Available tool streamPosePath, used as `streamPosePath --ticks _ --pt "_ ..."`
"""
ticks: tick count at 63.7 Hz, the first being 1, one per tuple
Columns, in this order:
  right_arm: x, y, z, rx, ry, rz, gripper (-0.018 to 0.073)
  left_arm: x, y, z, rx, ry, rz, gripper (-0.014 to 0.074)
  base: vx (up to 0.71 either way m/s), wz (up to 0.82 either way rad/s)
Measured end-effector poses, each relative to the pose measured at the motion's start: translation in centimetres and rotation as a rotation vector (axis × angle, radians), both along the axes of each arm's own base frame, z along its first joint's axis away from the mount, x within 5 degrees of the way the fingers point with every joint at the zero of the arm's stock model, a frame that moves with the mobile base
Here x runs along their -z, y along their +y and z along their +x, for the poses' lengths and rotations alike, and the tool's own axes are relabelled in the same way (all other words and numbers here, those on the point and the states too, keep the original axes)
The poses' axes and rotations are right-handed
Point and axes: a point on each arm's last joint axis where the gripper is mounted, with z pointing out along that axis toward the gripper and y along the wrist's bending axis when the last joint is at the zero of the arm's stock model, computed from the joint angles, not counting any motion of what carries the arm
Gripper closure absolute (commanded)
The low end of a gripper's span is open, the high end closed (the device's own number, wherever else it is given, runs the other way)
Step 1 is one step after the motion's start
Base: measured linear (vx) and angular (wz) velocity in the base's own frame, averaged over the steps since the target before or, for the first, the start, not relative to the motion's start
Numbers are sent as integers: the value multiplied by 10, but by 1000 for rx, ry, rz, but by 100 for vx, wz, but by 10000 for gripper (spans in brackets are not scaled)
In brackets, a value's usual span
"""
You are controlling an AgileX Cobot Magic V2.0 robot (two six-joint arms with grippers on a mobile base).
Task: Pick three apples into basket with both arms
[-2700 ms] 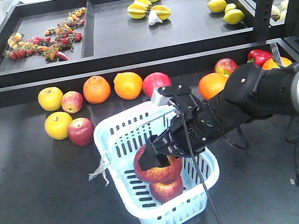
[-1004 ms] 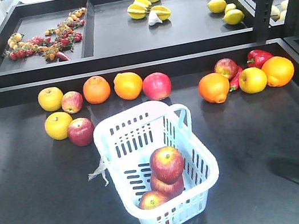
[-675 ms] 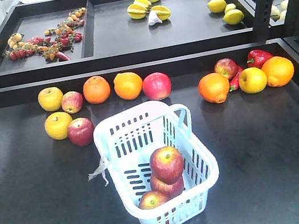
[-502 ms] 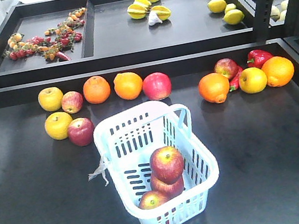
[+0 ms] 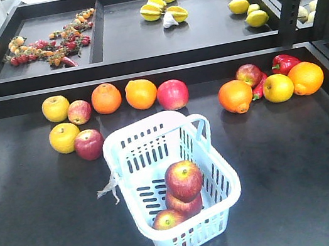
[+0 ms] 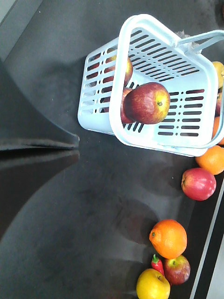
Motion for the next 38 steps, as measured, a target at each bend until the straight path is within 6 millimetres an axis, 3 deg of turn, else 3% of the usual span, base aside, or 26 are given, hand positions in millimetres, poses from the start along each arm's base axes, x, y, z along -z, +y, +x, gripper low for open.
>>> streamPosePath --ticks 24,38 --pt "0 0 0 0 0 0 564 1 2 1 -9 -6 26 603 0 0" --pt "0 0 0 0 0 0 564 10 12 4 -155 61 27 603 0 0"
